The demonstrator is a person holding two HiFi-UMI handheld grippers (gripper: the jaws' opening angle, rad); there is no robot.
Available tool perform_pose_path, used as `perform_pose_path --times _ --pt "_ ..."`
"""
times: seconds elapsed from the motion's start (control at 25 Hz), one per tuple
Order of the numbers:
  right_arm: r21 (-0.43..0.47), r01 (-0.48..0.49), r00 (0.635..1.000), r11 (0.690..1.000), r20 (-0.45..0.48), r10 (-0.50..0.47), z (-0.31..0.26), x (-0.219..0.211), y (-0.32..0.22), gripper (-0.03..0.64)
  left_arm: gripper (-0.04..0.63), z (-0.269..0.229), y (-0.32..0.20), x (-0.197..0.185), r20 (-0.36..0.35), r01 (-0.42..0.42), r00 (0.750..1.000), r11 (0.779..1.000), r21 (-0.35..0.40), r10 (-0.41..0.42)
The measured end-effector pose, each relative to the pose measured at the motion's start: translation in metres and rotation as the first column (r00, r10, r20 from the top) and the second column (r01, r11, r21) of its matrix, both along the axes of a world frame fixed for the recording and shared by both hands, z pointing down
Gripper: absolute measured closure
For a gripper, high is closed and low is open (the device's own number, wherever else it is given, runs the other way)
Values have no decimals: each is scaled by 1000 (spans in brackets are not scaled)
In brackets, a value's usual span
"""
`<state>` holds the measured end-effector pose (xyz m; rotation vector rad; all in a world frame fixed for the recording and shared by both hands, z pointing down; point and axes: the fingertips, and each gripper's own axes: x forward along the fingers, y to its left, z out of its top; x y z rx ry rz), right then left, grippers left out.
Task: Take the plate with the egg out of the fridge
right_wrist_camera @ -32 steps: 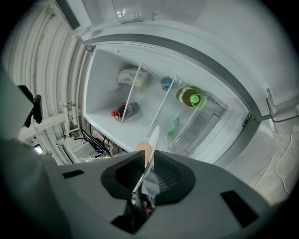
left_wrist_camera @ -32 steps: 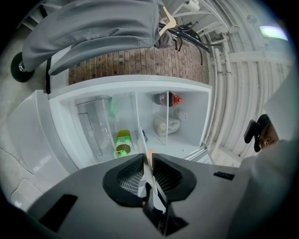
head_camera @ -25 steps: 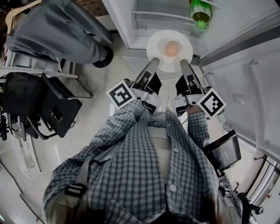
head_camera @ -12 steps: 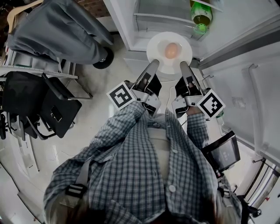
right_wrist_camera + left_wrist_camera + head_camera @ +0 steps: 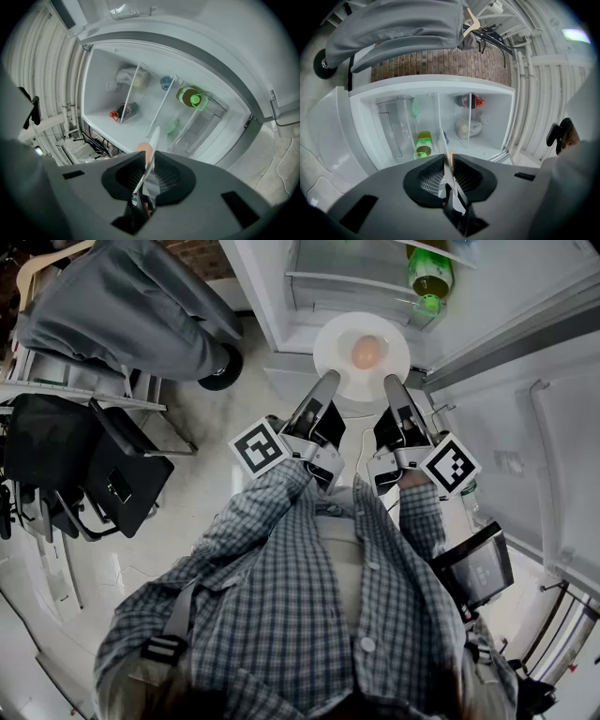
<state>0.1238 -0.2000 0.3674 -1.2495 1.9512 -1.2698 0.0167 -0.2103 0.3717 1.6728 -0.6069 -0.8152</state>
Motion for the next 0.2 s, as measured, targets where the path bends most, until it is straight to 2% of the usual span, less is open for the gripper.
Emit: perform_pose_path --times 0.2 --pt "4 5 1000 1000 -4 -5 0 1 0 552 532 1 1 1 -6 1 1000 1000 -4 -1"
